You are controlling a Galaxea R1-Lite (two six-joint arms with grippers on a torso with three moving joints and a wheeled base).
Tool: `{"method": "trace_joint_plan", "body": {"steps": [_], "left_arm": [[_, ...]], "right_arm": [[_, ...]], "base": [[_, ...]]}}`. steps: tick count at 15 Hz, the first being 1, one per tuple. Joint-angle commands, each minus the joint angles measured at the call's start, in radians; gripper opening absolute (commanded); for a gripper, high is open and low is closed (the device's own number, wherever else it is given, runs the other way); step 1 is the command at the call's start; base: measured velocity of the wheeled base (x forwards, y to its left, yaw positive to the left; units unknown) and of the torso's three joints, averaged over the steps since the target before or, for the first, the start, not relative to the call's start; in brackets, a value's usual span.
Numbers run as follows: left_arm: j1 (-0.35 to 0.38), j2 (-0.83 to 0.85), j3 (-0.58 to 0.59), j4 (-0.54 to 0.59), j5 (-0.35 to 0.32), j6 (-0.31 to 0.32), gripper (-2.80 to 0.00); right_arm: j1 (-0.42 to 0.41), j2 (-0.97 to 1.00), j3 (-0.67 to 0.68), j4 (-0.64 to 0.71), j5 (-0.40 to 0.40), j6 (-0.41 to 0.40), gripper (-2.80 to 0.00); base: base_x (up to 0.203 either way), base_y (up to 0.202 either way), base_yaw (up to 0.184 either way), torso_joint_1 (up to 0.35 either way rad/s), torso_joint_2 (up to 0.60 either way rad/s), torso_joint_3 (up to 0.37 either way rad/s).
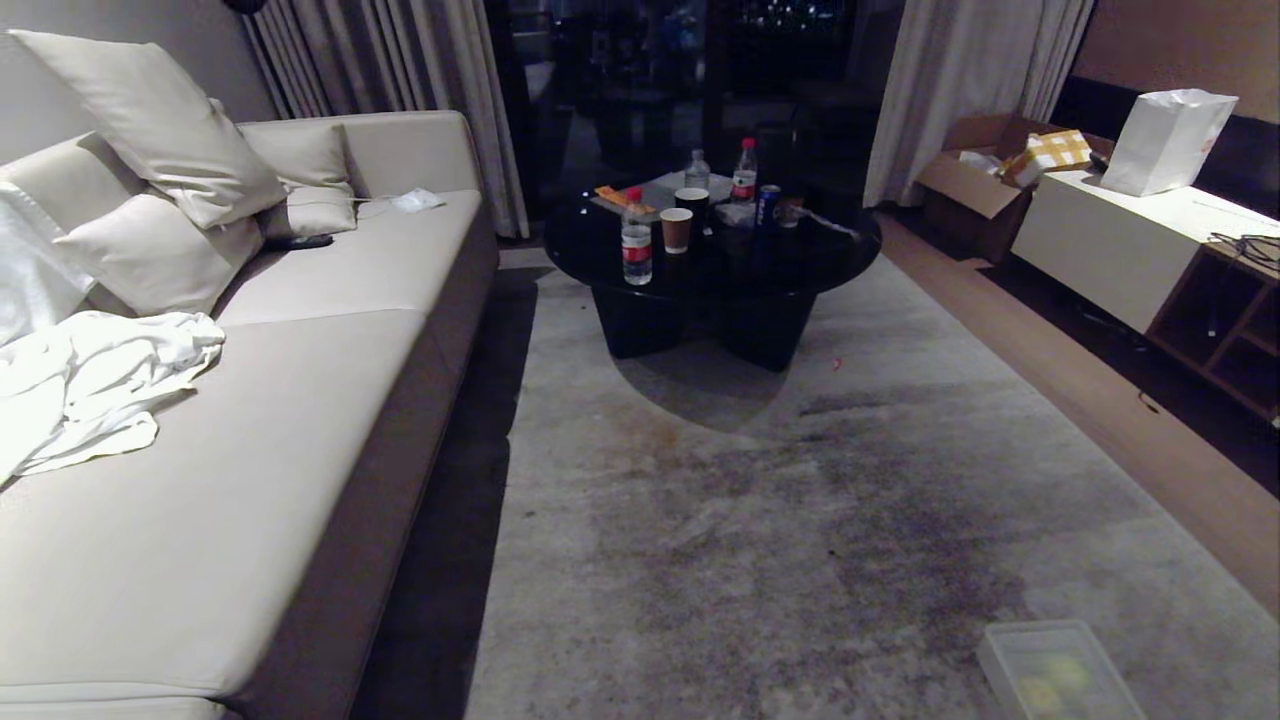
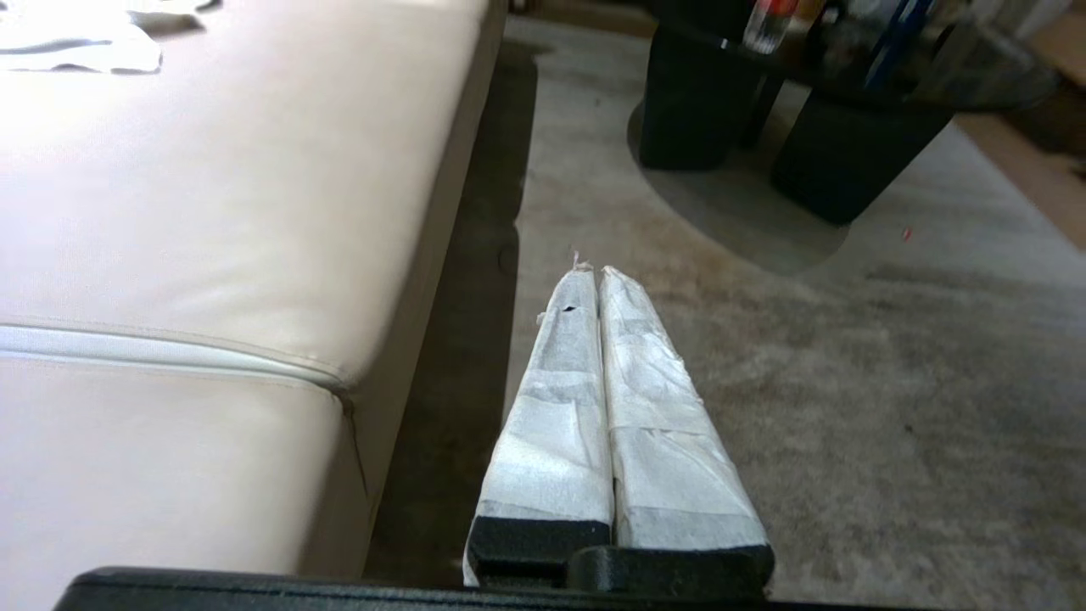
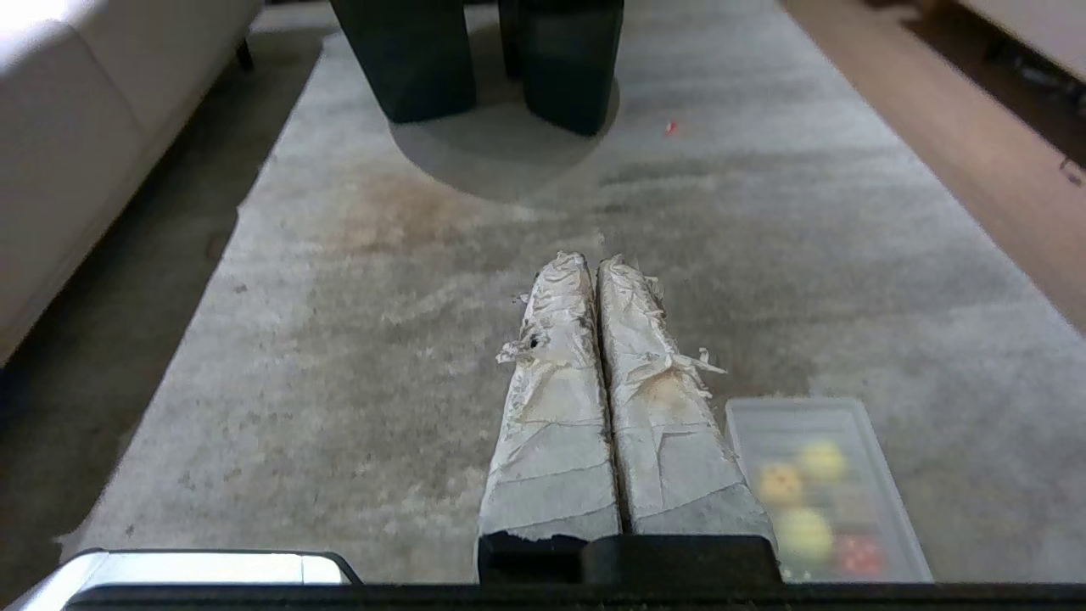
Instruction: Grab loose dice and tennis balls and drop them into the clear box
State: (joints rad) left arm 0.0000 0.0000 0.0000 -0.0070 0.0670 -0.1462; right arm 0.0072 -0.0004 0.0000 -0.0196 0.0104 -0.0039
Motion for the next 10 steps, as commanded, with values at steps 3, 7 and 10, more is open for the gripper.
{"method": "trace_joint_plan", "body": {"steps": [3, 7, 10], "left_arm": [[0.0, 0.002, 0.002, -0.001, 0.001, 0.0, -2.8], [0.0, 0.002, 0.001, 0.005, -0.013, 0.042, -2.8], [0.0, 0.002, 0.002, 0.009, -0.039, 0.143, -2.8]], "right_arm": [[0.0, 0.002, 0.011, 0.0, 0.0, -0.001, -2.8], [0.0, 0.002, 0.01, 0.0, 0.0, -0.001, -2.8], [0.0, 0.002, 0.011, 0.0, 0.0, -0.001, -2.8]], "base": [[0.0, 0.0, 0.0, 0.004, 0.01, 0.2], [0.0, 0.0, 0.0, 0.001, 0.0, 0.07], [0.0, 0.0, 0.0, 0.0, 0.0, 0.0]]}}
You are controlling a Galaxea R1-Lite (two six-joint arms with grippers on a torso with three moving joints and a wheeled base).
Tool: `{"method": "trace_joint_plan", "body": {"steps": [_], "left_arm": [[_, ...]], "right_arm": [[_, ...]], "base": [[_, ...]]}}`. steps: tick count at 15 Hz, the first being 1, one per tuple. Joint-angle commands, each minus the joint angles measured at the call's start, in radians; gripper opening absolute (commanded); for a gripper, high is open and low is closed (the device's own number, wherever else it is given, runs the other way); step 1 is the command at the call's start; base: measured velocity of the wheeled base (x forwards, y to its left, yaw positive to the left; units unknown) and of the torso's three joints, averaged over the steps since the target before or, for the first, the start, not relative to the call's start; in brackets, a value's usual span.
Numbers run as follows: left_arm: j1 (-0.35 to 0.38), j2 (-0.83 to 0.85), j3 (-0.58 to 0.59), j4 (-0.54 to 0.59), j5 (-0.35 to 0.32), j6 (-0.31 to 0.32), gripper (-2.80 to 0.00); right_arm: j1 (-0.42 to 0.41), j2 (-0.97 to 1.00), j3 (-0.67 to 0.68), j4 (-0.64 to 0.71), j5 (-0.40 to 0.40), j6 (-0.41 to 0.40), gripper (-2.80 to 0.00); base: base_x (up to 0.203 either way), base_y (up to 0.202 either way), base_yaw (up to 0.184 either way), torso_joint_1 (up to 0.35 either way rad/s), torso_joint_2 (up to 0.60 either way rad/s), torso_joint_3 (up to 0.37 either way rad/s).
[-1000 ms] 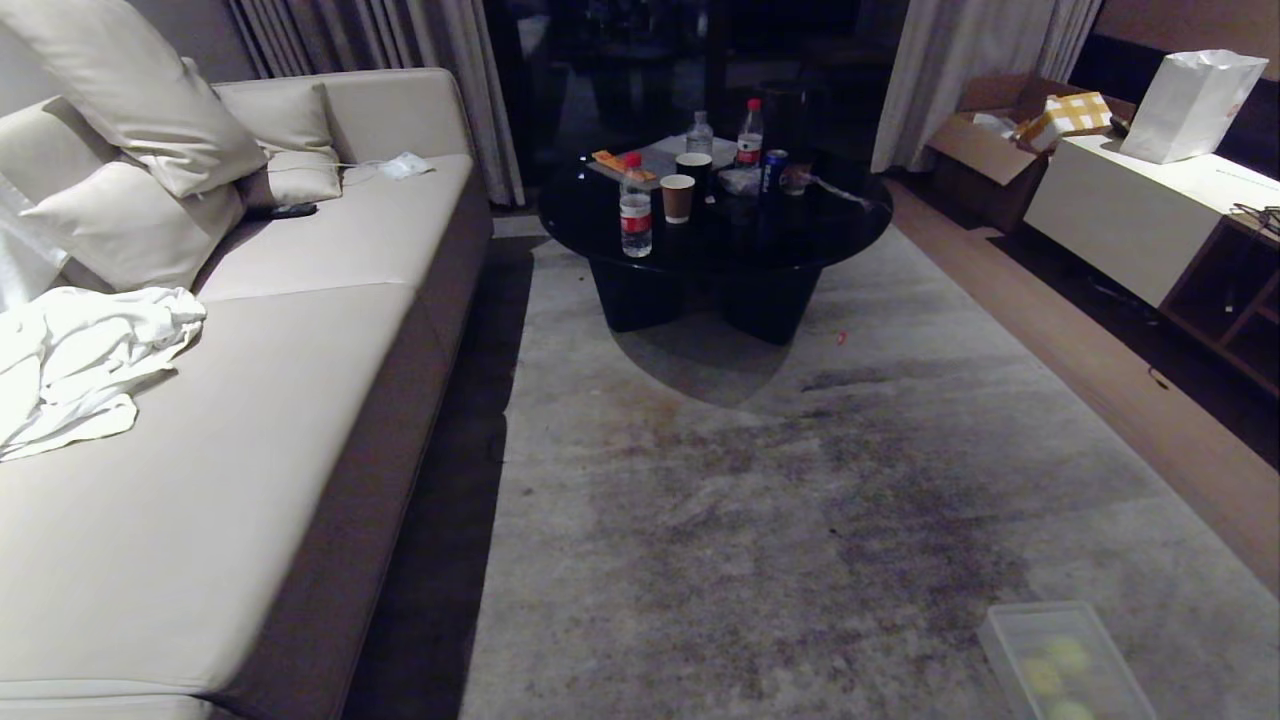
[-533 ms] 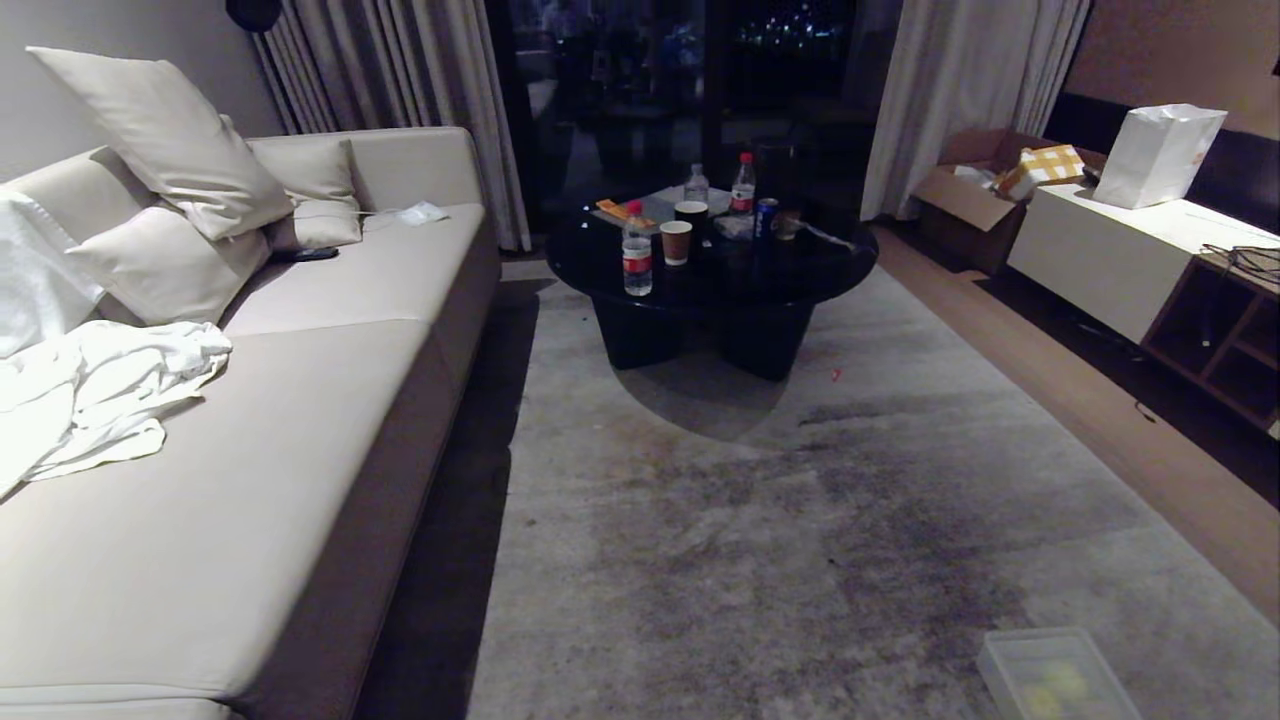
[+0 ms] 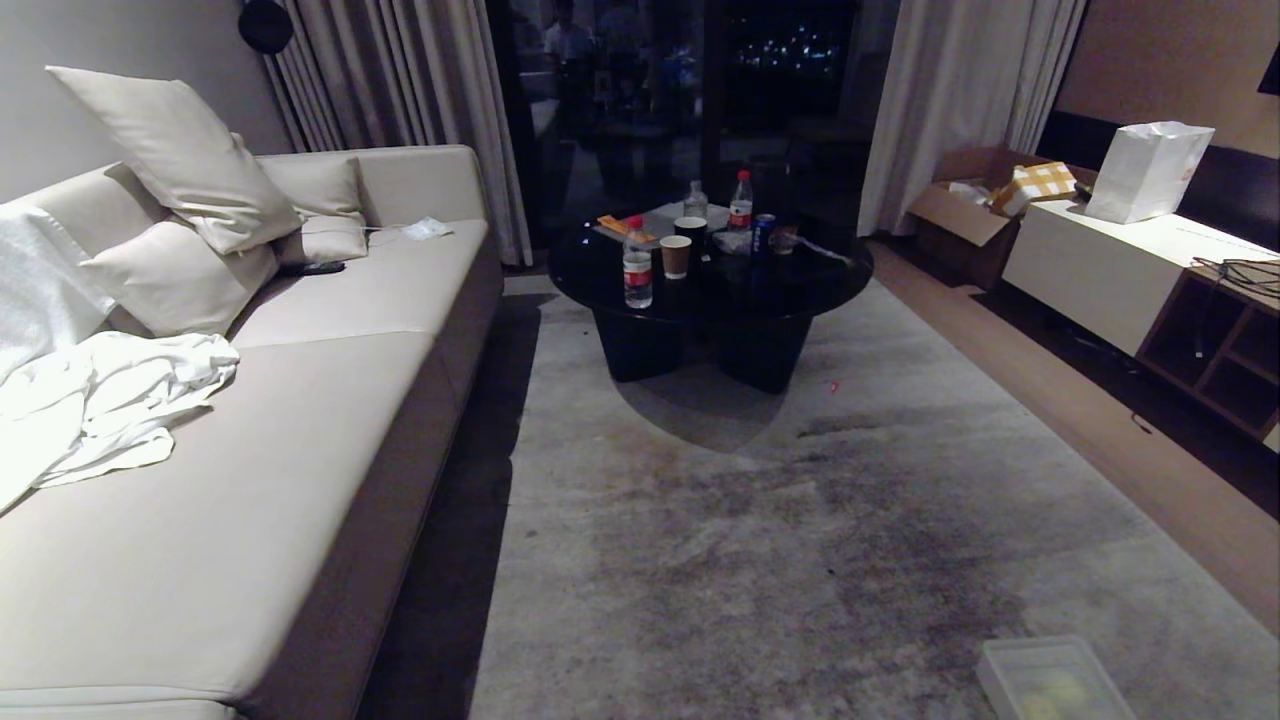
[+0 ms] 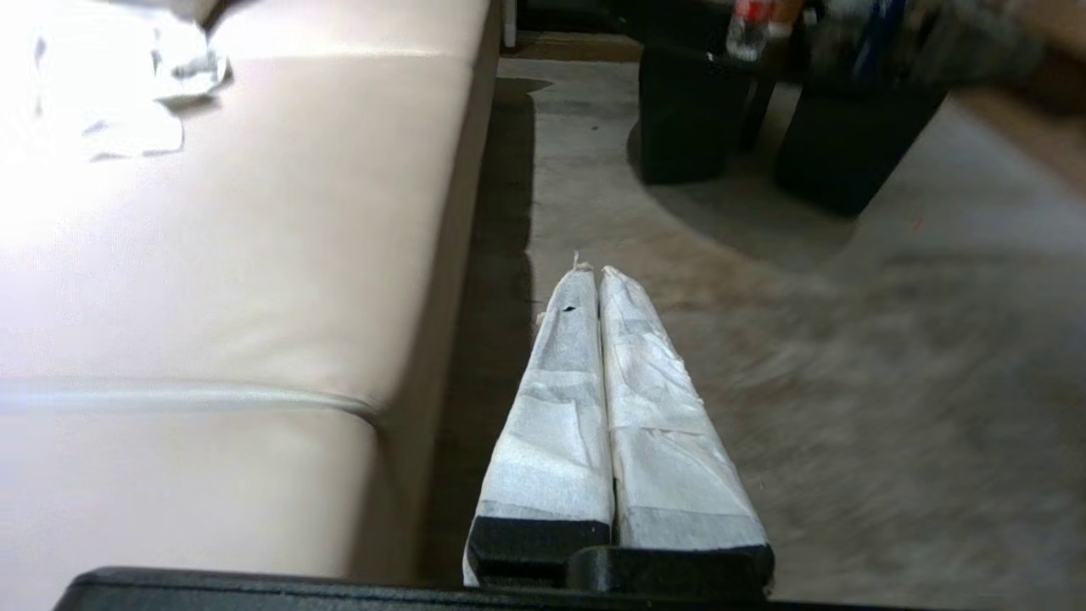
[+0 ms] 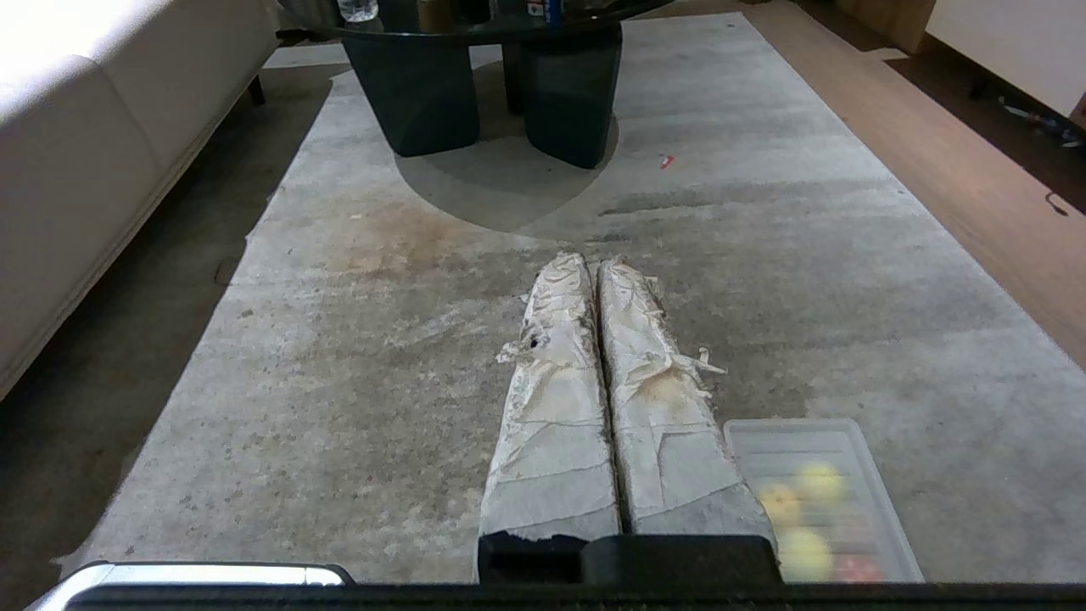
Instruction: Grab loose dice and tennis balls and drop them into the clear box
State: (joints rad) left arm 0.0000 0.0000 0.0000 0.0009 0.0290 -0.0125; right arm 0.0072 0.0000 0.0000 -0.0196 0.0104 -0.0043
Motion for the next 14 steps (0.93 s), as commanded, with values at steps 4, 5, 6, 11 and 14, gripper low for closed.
{"method": "trace_joint_plan", "body": {"steps": [4, 5, 6, 11, 14], "left_arm": [[0.0, 0.002, 0.002, 0.002, -0.007, 0.006, -2.8], [0.0, 0.002, 0.002, 0.002, -0.003, 0.0, -2.8], [0.0, 0.002, 0.002, 0.001, 0.004, -0.013, -2.8], [0.0, 0.002, 0.002, -0.001, 0.006, -0.016, -2.8], [0.0, 0.002, 0.002, -0.001, 0.006, -0.018, -2.8]], "right_arm": [[0.0, 0.002, 0.011, 0.0, 0.0, 0.0, -2.8], [0.0, 0.002, 0.011, 0.0, 0.0, 0.0, -2.8], [0.0, 0.002, 0.011, 0.0, 0.0, 0.0, -2.8], [0.0, 0.002, 0.011, 0.0, 0.0, 0.0, -2.8], [0.0, 0.002, 0.009, 0.0, 0.0, 0.0, -2.8]], "base": [[0.0, 0.0, 0.0, 0.0, 0.0, 0.0], [0.0, 0.0, 0.0, 0.0, 0.0, 0.0], [0.0, 0.0, 0.0, 0.0, 0.0, 0.0], [0.0, 0.0, 0.0, 0.0, 0.0, 0.0], [-0.146, 0.0, -0.002, 0.001, 0.0, 0.004]]}}
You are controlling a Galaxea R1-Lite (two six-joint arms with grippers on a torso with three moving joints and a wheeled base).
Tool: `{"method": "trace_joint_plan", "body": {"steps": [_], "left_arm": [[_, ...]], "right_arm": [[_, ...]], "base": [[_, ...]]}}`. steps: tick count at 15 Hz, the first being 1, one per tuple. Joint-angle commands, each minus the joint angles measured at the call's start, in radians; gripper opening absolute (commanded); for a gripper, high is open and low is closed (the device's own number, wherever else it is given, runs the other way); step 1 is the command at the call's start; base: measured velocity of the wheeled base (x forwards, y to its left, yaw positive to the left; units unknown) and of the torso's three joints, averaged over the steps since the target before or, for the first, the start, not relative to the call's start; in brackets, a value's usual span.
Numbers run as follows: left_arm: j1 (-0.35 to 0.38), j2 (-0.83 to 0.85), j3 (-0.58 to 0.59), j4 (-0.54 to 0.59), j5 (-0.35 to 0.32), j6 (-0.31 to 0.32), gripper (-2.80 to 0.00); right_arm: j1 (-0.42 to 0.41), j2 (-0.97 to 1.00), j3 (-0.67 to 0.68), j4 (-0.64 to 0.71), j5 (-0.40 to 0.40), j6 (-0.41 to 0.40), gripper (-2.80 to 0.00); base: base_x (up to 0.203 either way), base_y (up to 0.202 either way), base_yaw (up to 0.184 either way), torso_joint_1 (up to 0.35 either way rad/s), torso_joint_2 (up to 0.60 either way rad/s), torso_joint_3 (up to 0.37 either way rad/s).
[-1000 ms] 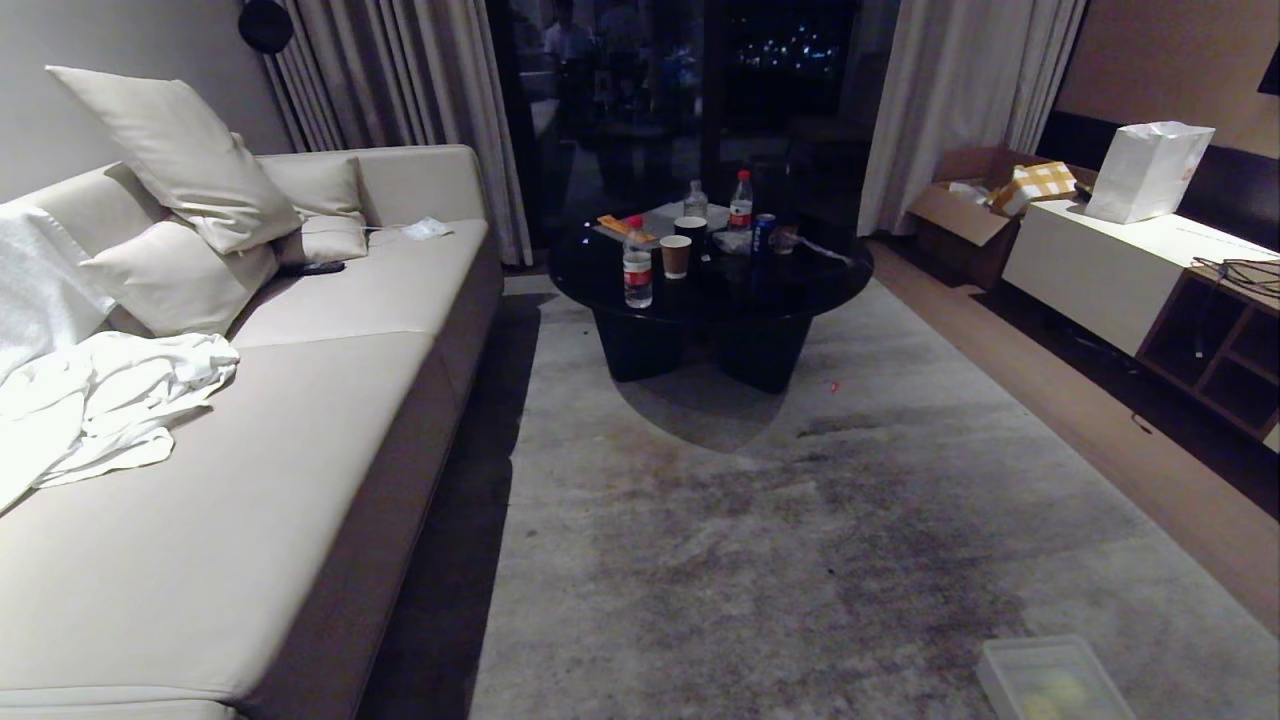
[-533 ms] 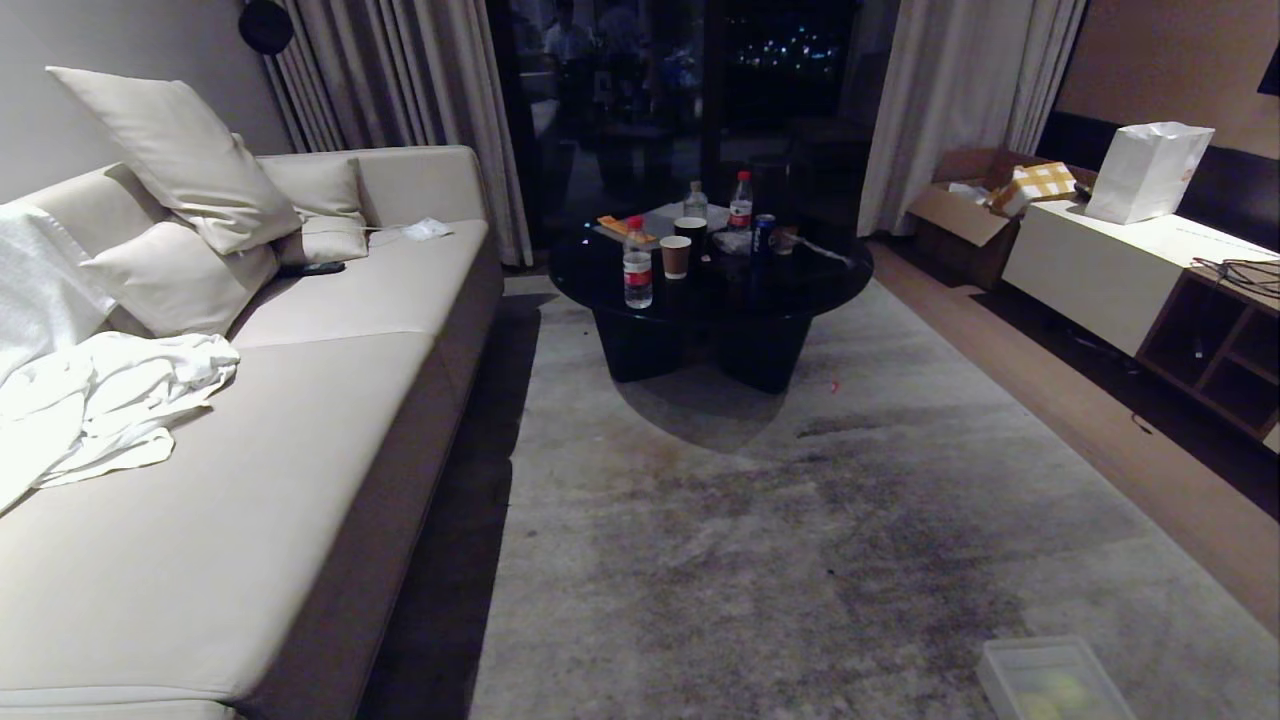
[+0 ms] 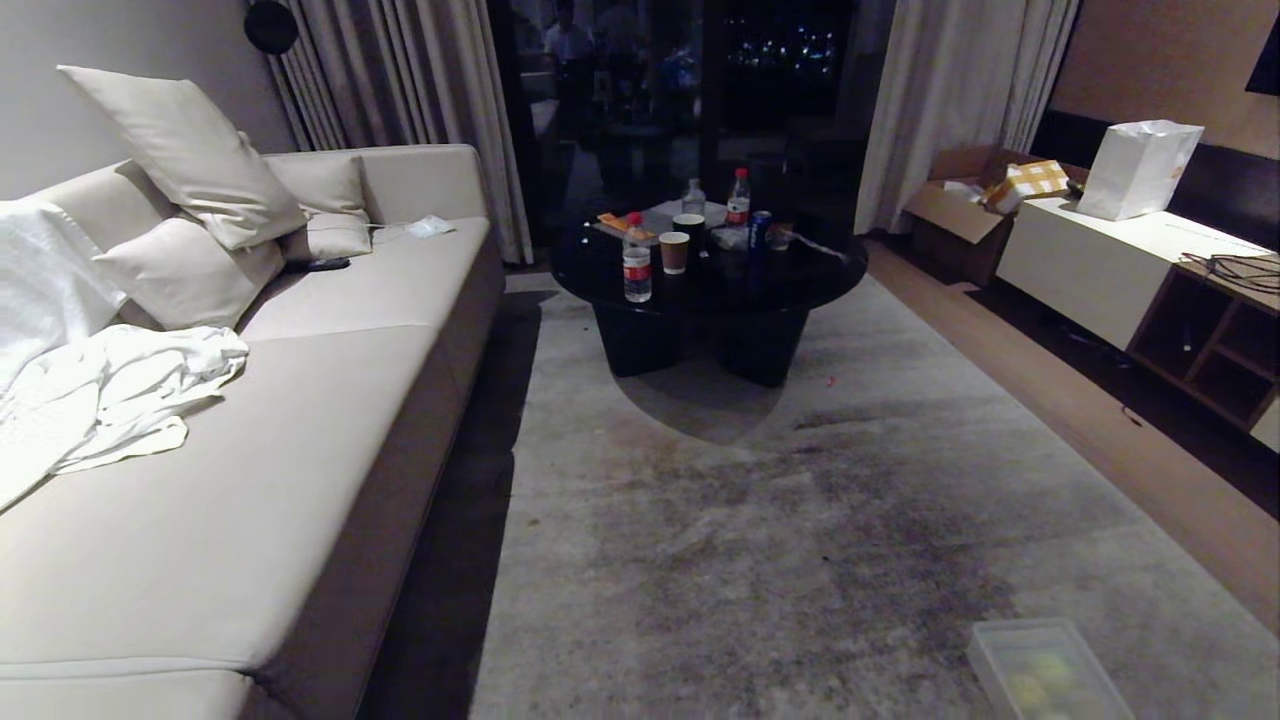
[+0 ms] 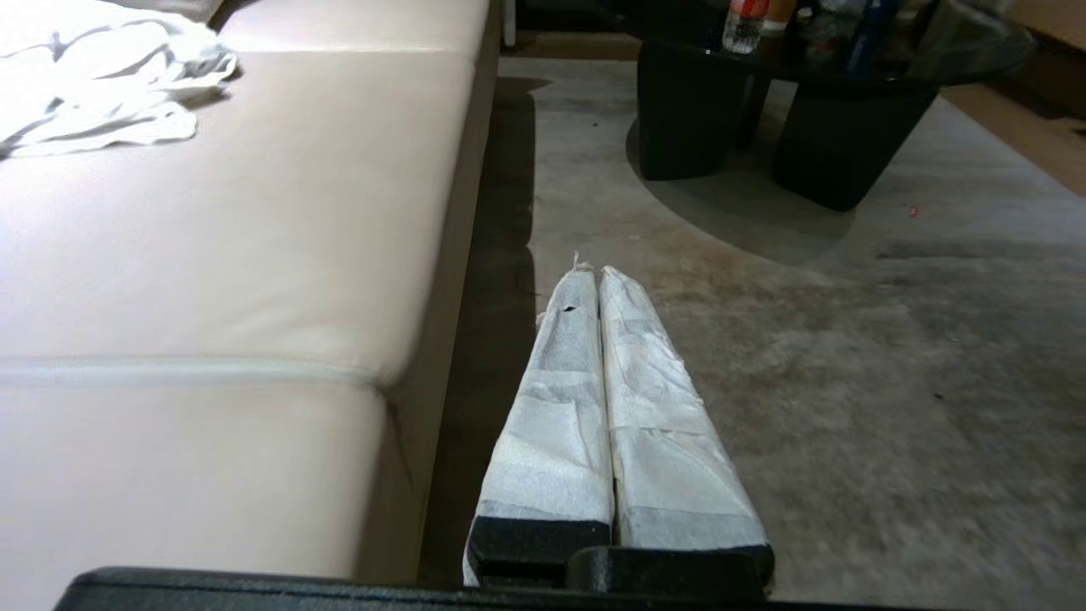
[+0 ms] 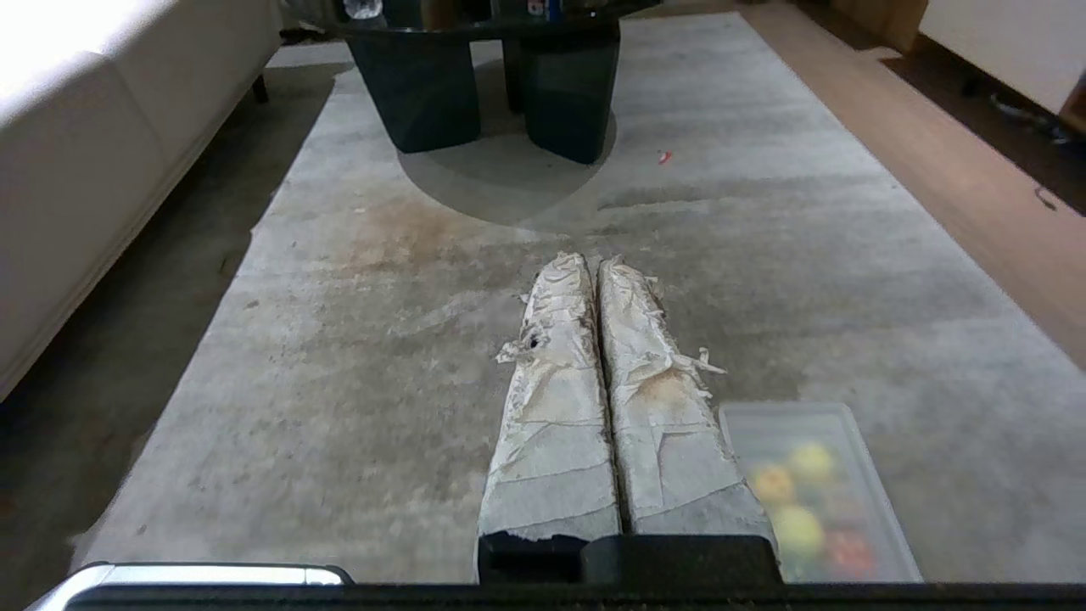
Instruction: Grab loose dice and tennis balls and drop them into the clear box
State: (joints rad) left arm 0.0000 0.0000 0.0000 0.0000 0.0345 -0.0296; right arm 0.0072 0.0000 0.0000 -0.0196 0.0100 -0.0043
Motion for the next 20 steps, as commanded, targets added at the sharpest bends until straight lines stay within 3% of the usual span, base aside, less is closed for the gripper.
{"method": "trace_joint_plan", "body": {"steps": [1, 5, 20], "left_arm": [[0.0, 0.002, 0.002, 0.0, 0.001, -0.001, -2.8], [0.0, 0.002, 0.002, 0.002, 0.002, -0.007, -2.8], [0.0, 0.002, 0.002, 0.0, 0.002, -0.007, -2.8]], "right_arm": [[0.0, 0.002, 0.01, 0.0, 0.001, 0.0, -2.8], [0.0, 0.002, 0.01, 0.0, 0.001, 0.0, -2.8], [0.0, 0.002, 0.011, 0.0, 0.001, 0.0, -2.8]], "base": [[-0.186, 0.0, 0.0, 0.002, 0.0, 0.002], [-0.172, 0.0, -0.001, 0.003, 0.0, 0.002], [0.0, 0.0, 0.0, 0.0, 0.0, 0.0]]}}
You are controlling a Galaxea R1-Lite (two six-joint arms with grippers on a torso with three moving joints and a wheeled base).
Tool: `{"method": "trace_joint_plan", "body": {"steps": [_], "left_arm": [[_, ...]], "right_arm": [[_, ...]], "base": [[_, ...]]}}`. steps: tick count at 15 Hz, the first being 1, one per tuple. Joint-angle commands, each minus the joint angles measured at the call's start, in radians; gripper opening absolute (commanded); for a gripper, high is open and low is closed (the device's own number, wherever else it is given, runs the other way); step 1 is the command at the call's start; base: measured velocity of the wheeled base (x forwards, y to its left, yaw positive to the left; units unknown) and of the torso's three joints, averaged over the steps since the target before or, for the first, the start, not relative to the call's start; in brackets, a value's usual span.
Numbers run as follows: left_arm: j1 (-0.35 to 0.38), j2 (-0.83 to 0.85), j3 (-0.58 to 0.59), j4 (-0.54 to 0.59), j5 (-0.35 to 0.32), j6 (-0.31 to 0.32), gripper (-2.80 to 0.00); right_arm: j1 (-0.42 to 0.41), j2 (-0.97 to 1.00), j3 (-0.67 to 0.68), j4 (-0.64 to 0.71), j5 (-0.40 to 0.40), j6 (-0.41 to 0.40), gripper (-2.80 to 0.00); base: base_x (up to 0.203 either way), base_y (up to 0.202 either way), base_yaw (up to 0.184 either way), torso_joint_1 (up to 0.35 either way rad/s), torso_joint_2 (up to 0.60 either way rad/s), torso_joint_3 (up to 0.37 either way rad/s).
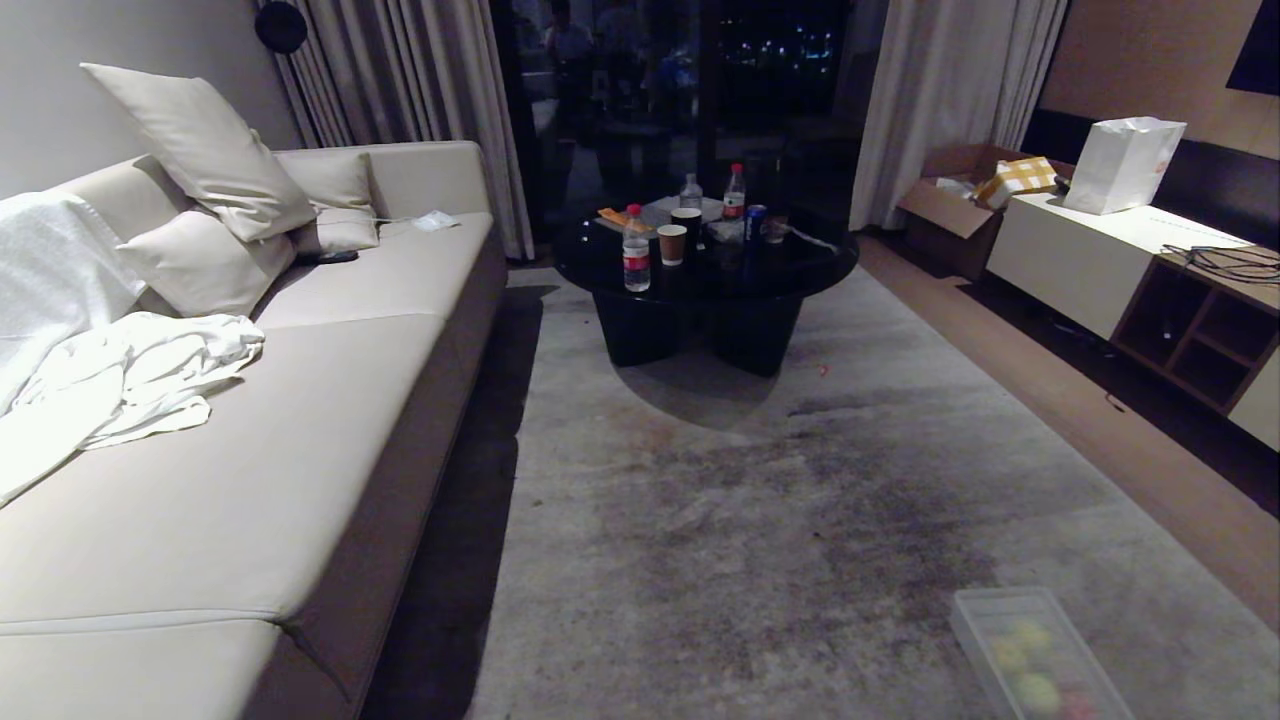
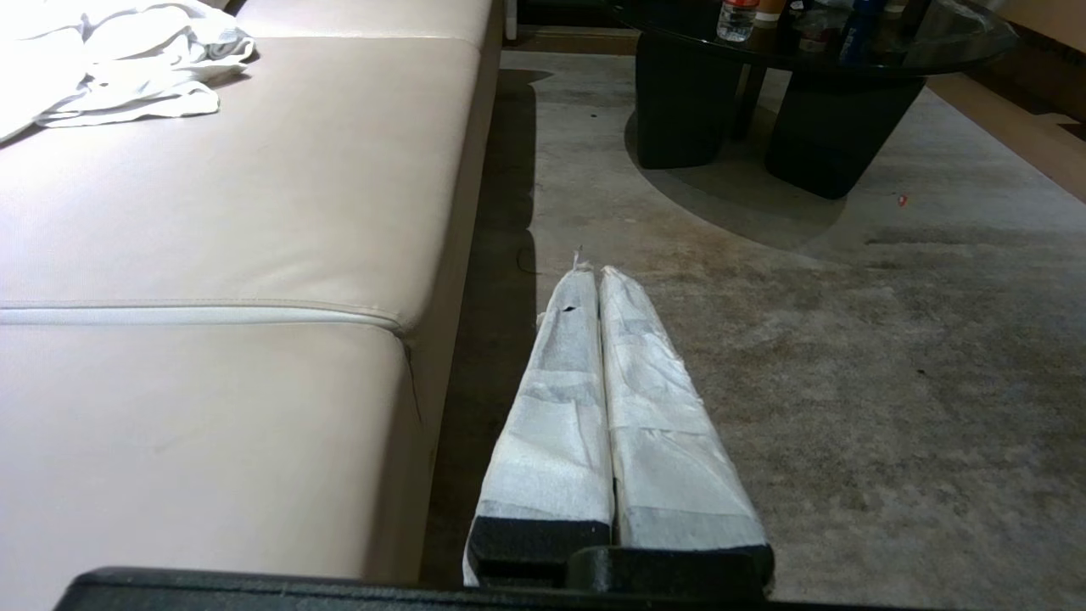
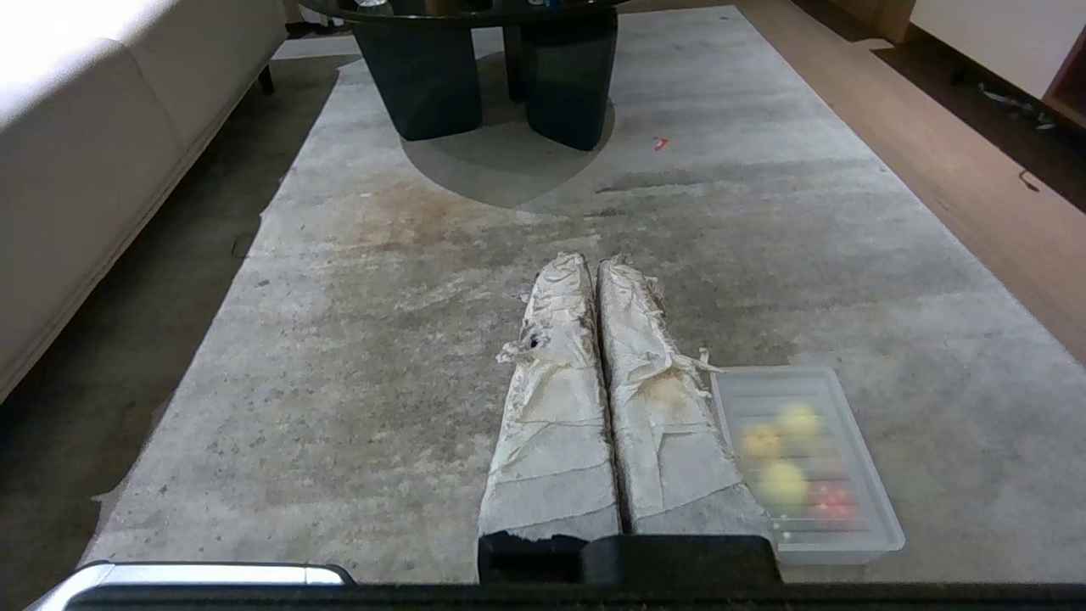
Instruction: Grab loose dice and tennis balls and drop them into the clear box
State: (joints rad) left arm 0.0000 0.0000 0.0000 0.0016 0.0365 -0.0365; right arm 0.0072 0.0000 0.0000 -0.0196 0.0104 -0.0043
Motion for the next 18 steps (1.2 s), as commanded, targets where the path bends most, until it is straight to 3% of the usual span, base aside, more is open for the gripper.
{"method": "trace_joint_plan", "body": {"steps": [1, 18], "left_arm": [[0.0, 0.002, 0.002, 0.0, 0.0, 0.0, -2.8], [0.0, 0.002, 0.002, 0.0, 0.0, 0.0, -2.8]], "right_arm": [[0.0, 0.002, 0.009, 0.0, 0.0, 0.0, -2.8], [0.0, 0.002, 0.011, 0.0, 0.0, 0.0, -2.8]], "base": [[0.0, 0.0, 0.0, 0.0, 0.0, 0.0], [0.0, 0.0, 0.0, 0.0, 0.0, 0.0]]}}
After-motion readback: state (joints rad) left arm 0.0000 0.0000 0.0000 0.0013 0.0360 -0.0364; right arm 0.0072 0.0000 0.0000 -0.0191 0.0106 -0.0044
